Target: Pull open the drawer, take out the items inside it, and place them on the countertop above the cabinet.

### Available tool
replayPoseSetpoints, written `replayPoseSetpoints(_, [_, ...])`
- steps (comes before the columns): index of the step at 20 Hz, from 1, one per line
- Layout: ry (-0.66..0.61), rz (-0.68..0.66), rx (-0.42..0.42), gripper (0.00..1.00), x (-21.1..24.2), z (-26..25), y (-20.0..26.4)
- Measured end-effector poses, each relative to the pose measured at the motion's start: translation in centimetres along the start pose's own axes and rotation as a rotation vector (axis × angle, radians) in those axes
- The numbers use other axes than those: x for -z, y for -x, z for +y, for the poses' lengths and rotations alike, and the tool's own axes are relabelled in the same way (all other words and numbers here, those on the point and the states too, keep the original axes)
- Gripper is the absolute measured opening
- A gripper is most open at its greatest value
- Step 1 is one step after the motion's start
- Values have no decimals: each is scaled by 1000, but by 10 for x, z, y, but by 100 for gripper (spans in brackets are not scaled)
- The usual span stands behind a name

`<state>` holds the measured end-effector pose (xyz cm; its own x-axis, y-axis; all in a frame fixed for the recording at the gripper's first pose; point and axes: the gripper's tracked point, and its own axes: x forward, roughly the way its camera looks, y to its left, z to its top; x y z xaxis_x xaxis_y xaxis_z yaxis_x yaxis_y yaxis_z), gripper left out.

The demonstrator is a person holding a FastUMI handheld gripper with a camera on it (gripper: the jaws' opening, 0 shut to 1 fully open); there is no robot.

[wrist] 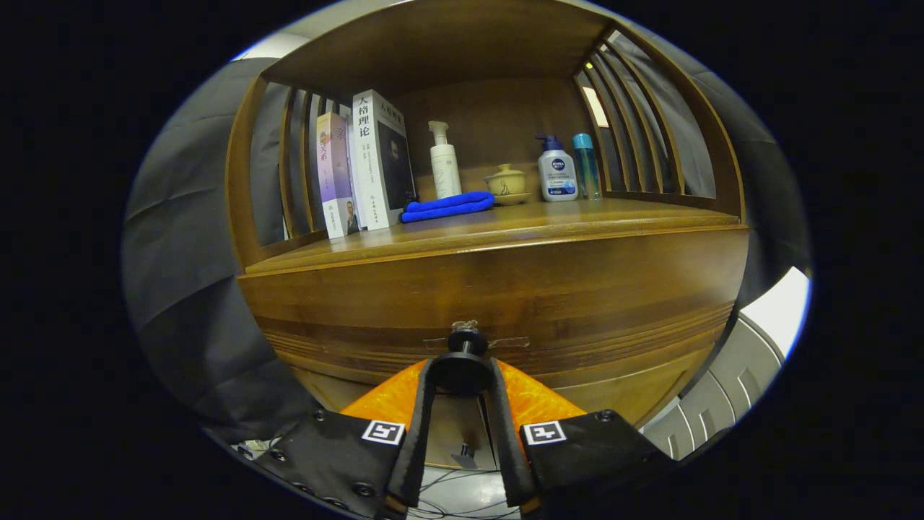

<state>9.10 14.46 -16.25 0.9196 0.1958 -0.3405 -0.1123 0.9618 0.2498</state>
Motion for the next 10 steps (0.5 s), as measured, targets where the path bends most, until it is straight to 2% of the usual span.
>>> replayPoseSetpoints(2, [21, 3, 15, 46, 2, 0, -3])
replayPoseSetpoints(3, [40, 3, 21, 35, 1, 0, 2])
replayPoseSetpoints(10, [97, -25, 38, 35, 3, -1, 11])
